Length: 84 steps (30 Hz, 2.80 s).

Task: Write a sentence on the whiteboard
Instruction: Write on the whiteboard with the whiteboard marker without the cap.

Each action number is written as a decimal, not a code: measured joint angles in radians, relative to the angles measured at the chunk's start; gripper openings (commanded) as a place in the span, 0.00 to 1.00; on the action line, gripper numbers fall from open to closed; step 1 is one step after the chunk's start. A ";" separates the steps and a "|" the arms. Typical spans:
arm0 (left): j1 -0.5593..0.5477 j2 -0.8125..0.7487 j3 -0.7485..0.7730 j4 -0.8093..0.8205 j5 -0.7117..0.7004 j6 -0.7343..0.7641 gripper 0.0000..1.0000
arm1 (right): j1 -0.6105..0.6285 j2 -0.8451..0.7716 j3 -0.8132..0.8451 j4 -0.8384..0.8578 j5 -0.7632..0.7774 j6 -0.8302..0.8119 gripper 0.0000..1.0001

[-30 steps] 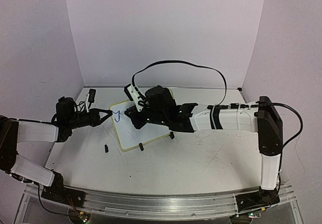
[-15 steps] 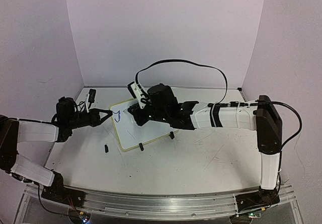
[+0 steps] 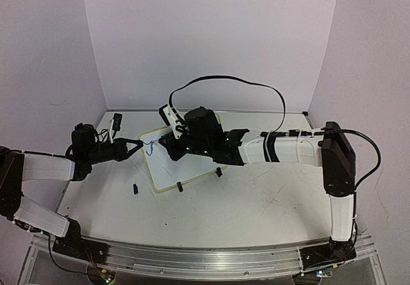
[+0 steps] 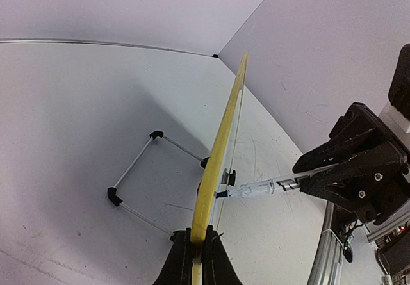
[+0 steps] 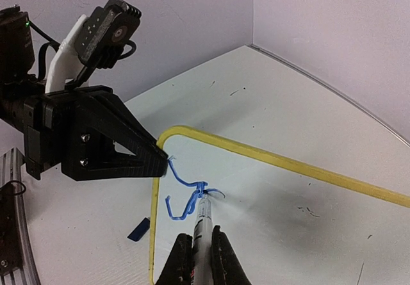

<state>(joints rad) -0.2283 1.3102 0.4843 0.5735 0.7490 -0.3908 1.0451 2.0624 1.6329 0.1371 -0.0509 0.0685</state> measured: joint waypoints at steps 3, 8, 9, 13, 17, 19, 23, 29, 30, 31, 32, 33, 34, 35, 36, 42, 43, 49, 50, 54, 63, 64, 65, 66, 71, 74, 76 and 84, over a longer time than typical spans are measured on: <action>0.000 0.000 0.000 0.000 0.000 0.000 0.00 | 0.000 0.000 0.000 -0.001 -0.005 0.007 0.00; 0.000 0.000 0.000 0.000 0.000 0.000 0.00 | 0.000 0.000 -0.001 -0.003 -0.006 0.013 0.00; 0.000 0.000 0.000 0.000 0.000 0.000 0.00 | 0.000 0.000 -0.001 -0.003 -0.006 0.014 0.00; 0.000 0.000 0.000 0.000 0.000 0.000 0.00 | 0.000 0.000 -0.006 -0.003 -0.006 0.019 0.00; 0.000 0.000 0.000 -0.001 -0.001 0.000 0.00 | 0.000 0.000 -0.017 -0.002 -0.011 0.026 0.00; 0.000 0.002 0.000 -0.001 -0.001 0.000 0.00 | 0.000 0.000 -0.021 -0.002 -0.012 0.027 0.00; 0.000 0.006 0.000 -0.001 -0.002 0.000 0.00 | 0.001 0.000 -0.036 0.000 -0.011 0.032 0.00; 0.000 0.006 0.000 -0.001 -0.005 0.000 0.00 | 0.002 -0.010 -0.058 0.003 0.006 0.034 0.00; 0.000 0.006 0.000 -0.001 -0.005 0.000 0.00 | 0.002 -0.011 -0.060 0.003 0.009 0.034 0.00; 0.000 0.006 0.000 -0.001 -0.006 0.000 0.00 | 0.003 -0.013 -0.065 0.004 0.016 0.034 0.00; 0.000 0.006 0.000 -0.001 -0.007 0.000 0.00 | 0.003 -0.014 -0.066 0.005 0.019 0.034 0.00; 0.000 0.006 0.000 0.000 -0.008 0.000 0.00 | 0.003 -0.016 -0.069 0.005 0.023 0.034 0.00; 0.000 0.006 0.000 0.000 -0.009 0.000 0.00 | 0.003 -0.019 -0.074 0.005 0.028 0.034 0.00; 0.000 0.006 0.000 0.000 -0.008 0.000 0.00 | 0.003 -0.021 -0.074 0.005 0.031 0.035 0.00; 0.000 0.006 0.000 0.000 -0.009 0.000 0.00 | 0.003 -0.021 -0.074 0.005 0.034 0.036 0.00; 0.000 0.006 0.000 0.000 -0.009 0.000 0.00 | 0.003 -0.023 -0.076 0.005 0.043 0.038 0.00; 0.000 0.006 0.000 0.000 -0.009 0.000 0.00 | 0.003 -0.023 -0.076 0.005 0.043 0.038 0.00; 0.000 0.006 0.000 0.000 -0.010 0.000 0.00 | -0.001 -0.024 -0.076 0.005 0.043 0.038 0.00; 0.000 0.006 0.000 0.000 -0.010 0.000 0.00 | -0.002 -0.024 -0.076 0.006 0.043 0.038 0.00; 0.000 0.007 0.000 -0.001 -0.010 0.000 0.00 | -0.003 -0.024 -0.076 0.007 0.044 0.038 0.00; 0.000 0.008 0.000 0.000 -0.011 0.000 0.00 | -0.008 -0.024 -0.076 0.013 0.043 0.038 0.00; 0.000 0.010 0.000 0.000 -0.010 0.000 0.00 | -0.009 -0.024 -0.076 0.014 0.043 0.038 0.00; 0.000 0.010 0.001 0.000 -0.010 0.000 0.00 | -0.009 -0.024 -0.075 0.014 0.043 0.038 0.00; 0.000 0.011 0.002 0.000 -0.010 0.000 0.00 | -0.009 -0.024 -0.075 0.015 0.043 0.038 0.00; 0.000 0.013 0.006 0.000 -0.009 0.000 0.00 | -0.012 -0.024 -0.073 0.020 0.043 0.038 0.00; 0.000 0.013 0.006 0.000 -0.009 0.000 0.00 | -0.013 -0.024 -0.069 0.020 0.043 0.038 0.00; 0.000 0.013 0.006 0.000 -0.008 0.000 0.00 | -0.014 -0.024 -0.067 0.020 0.043 0.038 0.00; 0.001 0.017 0.006 0.002 0.001 0.000 0.00 | -0.022 -0.024 -0.044 0.021 0.044 0.038 0.00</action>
<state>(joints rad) -0.2272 1.3273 0.4908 0.5751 0.7498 -0.3912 1.0233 2.0380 1.5890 0.1581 -0.0067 0.1062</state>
